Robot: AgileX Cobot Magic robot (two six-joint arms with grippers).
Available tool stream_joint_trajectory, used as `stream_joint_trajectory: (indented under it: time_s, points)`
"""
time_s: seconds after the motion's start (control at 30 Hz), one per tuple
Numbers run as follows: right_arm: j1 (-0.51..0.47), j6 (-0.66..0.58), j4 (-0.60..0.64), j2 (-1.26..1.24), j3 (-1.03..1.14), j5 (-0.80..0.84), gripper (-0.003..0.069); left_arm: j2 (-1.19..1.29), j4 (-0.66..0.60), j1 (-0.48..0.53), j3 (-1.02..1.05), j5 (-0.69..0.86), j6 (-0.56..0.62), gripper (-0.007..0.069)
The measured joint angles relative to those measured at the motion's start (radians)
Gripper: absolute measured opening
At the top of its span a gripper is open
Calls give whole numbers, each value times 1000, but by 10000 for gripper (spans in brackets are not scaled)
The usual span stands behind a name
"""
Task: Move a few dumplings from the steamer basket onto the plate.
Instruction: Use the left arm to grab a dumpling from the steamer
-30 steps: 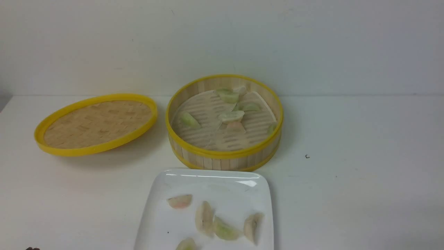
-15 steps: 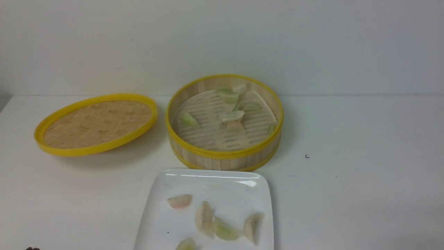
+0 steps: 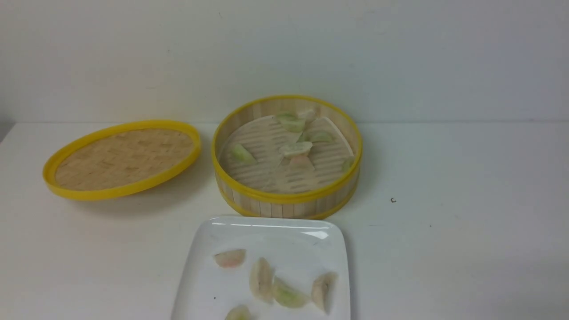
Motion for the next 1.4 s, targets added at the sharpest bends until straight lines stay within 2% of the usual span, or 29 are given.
stream_joint_trajectory:
  time_s: [0.03, 0.07, 0.13, 0.17, 0.23, 0.33, 0.37, 0.4, 0.43, 0.47, 0.53, 0.57, 0.6, 0.67, 0.77, 0.8, 0.83, 0.87, 0.9, 1.03, 1.1, 1.3, 1.4]
  points:
    - [0, 50, 68, 0, 0, -65, -15, 0, -21, 0, -24, -74, -42, -6]
    - [0, 92, 123, 0, 0, -121, -15, 0, -30, 0, -51, -77, -65, -6]
    - [0, 175, 232, 0, 0, -227, -15, 15, -29, 0, -149, -22, -97, -6]
    - [0, 182, 242, 0, 0, -236, -15, 25, -26, 0, -177, 0, -101, -6]
    - [0, 238, 341, 0, 0, -334, -15, 138, 9, 0, -384, 218, -103, -6]
    - [0, 252, 378, 0, 0, -386, -15, 319, 55, 0, -618, 530, -89, -6]
    - [0, 257, 391, 0, 0, -399, -15, 417, 68, 0, -743, 711, -71, -6]
    - [0, 261, 396, 0, 0, -409, -15, 483, 74, 0, -811, 812, -48, -6]
    - [0, 262, 397, 0, 0, -411, -15, 517, 76, 0, -826, 836, -43, -6]
    - [0, 262, 400, 0, 0, -425, -15, 649, 81, 0, -955, 1033, 10, -6]
    - [0, 263, 403, 0, -3, -405, -15, 821, 82, 0, -1059, 1193, 75, -6]
    - [0, 263, 403, 0, -6, -396, -15, 821, 82, 0, -1067, 1206, 75, -6]
    - [4, 265, 403, 0, -52, -259, -15, 950, 75, 0, -1121, 1287, 131, -6]
    - [16, 241, 385, 3, -132, -79, -15, 1069, 62, -4, -1158, 1355, 175, -6]
    - [33, 167, 331, 82, -336, 205, -15, 1216, 66, -46, -1180, 1379, 221, -6]
    - [33, 161, 328, 82, -336, 224, -15, 1225, 66, -51, -1180, 1379, 222, -6]
    - [35, 115, 303, 174, -463, 377, -15, 1301, 91, -100, -1199, 1374, 229, -6]
    - [36, 103, 298, 186, -477, 414, -15, 1301, 95, -100, -1201, 1374, 229, -6]
    - [36, 60, 286, 284, -583, 540, -15, 1364, 120, -144, -1232, 1366, 229, -6]
    - [36, -49, 278, 514, -783, 815, -15, 1550, 162, -209, -1389, 1401, 190, -6]
    - [36, -71, 278, 556, -814, 847, -15, 1610, 164, -215, -1442, 1419, 176, -6]
    - [38, -120, 306, 646, -859, 896, -15, 1913, 190, -216, -1792, 1519, 149, -1]
    - [39, -120, 317, 646, -860, 897, -15, 2032, 200, -216, -1913, 1541, 149, 38]
